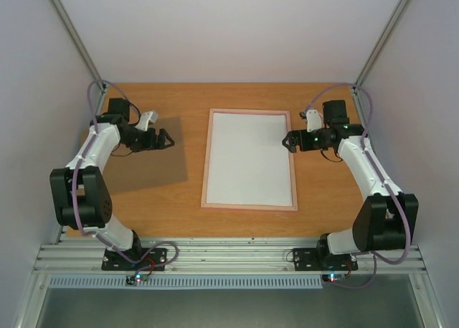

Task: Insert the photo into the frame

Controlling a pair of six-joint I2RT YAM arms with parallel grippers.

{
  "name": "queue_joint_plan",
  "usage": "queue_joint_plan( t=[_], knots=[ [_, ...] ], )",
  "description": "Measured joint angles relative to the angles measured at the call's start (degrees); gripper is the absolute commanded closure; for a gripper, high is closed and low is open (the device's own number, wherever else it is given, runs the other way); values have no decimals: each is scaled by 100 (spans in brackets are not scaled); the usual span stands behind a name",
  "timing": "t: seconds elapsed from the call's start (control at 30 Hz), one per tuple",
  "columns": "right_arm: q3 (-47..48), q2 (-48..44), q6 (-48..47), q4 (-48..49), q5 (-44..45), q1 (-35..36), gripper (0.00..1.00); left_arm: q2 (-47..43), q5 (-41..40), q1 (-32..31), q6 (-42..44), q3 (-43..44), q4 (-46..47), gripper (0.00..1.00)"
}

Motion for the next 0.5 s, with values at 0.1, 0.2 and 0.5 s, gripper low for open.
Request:
queue_joint_plan(
  t=[0.1,0.2,0.5],
  knots=[
    [138,-262,-529,26,428,-2,2,-111,24,-105,262,-221,9,1],
    [503,-422,-984,-68,909,-11,2,-164,98,-407,385,-551,83,1],
    [1386,-708,-1344,-990,1338,-66,1,415,511,-1213,-243,-1158,1211,3]
  ],
)
